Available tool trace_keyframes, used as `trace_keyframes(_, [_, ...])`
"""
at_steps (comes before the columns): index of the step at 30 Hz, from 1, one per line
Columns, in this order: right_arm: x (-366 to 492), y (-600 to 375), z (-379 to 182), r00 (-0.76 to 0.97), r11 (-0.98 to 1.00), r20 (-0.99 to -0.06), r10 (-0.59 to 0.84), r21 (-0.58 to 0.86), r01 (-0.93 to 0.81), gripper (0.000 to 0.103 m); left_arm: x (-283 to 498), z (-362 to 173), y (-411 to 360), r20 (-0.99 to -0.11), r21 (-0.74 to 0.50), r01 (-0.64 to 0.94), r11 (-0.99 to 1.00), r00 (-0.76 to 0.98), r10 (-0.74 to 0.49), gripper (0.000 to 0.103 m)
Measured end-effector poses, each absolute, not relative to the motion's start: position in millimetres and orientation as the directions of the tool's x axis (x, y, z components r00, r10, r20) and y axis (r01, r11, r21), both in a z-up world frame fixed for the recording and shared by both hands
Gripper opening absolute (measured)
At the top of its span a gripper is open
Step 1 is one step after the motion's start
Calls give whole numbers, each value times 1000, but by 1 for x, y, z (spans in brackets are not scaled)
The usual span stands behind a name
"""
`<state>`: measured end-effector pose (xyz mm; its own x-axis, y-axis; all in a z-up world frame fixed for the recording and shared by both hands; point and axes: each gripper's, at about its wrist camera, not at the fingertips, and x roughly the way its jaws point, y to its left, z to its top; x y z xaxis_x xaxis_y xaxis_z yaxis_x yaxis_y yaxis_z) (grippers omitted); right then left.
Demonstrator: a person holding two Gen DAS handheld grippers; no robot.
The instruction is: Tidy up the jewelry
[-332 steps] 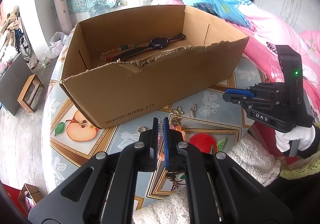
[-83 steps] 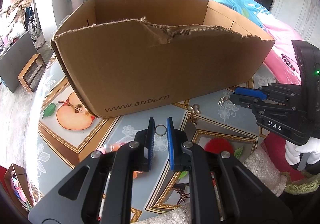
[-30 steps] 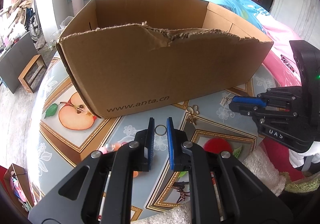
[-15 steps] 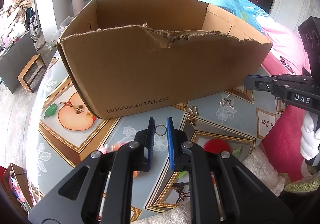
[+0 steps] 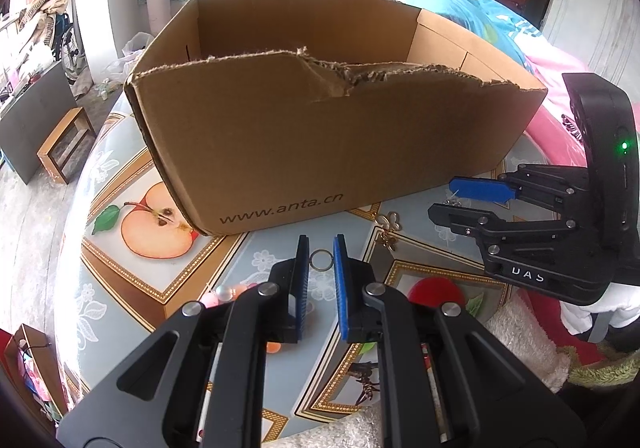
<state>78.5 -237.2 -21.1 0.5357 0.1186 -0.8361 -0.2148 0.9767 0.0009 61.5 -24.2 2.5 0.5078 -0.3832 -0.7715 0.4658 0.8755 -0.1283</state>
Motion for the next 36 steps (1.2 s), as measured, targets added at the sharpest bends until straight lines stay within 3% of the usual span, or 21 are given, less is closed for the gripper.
trace_keyframes(1, [80,-239,-21,532,976,-836,132,17,-215,18,62,2,-24,-772,-129,465,876,508,-383,11])
trace_keyframes(13, [71,-246,-17,543,979,-827,144,39,-201,17,62,2,-25,-772,-125,462,878,511,-379,11])
trace_keyframes(21, [48,-252,16,588,976,-790,174,57,-211,17,61,9,-23,-764,-122,466,877,520,-383,11])
trace_keyframes(36, [38,-252,117,727,933,-587,355,179,-312,17,48,91,-14,-630,-169,556,814,574,-523,11])
